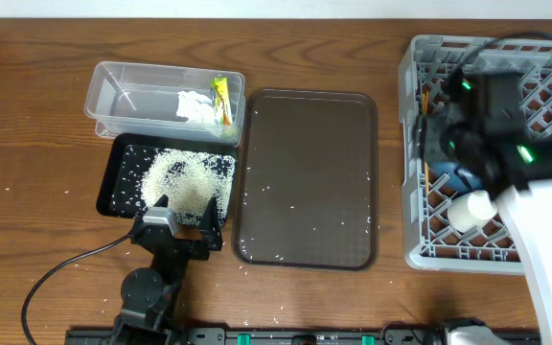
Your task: Sort waste into correct bins and load items into the dishwasher rack
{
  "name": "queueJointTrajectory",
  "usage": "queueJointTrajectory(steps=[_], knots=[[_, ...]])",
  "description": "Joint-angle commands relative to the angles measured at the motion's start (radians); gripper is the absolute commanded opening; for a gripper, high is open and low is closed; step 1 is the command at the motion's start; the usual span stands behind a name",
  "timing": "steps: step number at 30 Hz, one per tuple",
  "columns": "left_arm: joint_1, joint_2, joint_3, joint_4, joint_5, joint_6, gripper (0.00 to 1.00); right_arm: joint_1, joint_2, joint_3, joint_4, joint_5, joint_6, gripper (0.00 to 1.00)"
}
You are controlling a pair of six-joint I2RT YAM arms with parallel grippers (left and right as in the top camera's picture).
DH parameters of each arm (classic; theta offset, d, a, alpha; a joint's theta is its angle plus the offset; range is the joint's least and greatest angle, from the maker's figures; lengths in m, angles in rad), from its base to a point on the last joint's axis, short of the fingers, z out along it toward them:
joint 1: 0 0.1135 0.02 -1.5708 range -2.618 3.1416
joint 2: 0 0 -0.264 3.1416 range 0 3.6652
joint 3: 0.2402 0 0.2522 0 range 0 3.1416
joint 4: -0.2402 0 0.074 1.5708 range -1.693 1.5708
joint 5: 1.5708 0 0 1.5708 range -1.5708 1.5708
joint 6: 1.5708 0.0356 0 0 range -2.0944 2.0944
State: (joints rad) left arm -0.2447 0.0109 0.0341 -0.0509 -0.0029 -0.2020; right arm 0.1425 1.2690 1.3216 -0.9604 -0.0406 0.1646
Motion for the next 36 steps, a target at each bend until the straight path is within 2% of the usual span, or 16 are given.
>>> queueJointTrajectory(steps=[1, 7, 9, 14, 19, 22, 26, 30, 36], knots=[[0.003, -0.007, -0.03, -0.019, -0.005, 0.014, 0.96, 0.035, -0.12, 0.019, -0.032, -0.192, 0.022, 0.99], [0.003, -0.007, -0.03, -0.019, -0.005, 0.014, 0.96, 0.051, -0.28, 0.019, -0.069, -0.369, -0.001, 0.99], [0.003, -0.007, -0.03, -0.019, -0.005, 0.014, 0.96, 0.051, -0.321, 0.019, -0.114, -0.333, -0.06, 0.99], [0.003, -0.007, -0.03, -0.019, -0.006, 0.014, 0.97, 0.05, -0.403, 0.019, -0.26, -0.279, -0.076, 0.99], [0.003, -0.007, -0.03, -0.019, -0.005, 0.014, 0.96, 0.053, -0.472, 0.014, -0.273, -0.107, -0.076, 0.99], [0.003, -0.007, -0.03, -0.019, -0.005, 0.014, 0.96, 0.04, -0.525, -0.013, -0.207, -0.006, -0.077, 0.99], [0.003, -0.007, -0.03, -0.019, -0.005, 0.014, 0.96, -0.01, -0.639, -0.129, -0.034, 0.052, -0.077, 0.99], [0.003, -0.007, -0.03, -0.019, -0.005, 0.014, 0.96, -0.085, -0.787, -0.328, 0.119, 0.048, -0.073, 0.99], [0.003, -0.007, -0.03, -0.019, -0.005, 0.014, 0.96, -0.175, -0.991, -0.637, 0.232, 0.048, -0.064, 0.99]])
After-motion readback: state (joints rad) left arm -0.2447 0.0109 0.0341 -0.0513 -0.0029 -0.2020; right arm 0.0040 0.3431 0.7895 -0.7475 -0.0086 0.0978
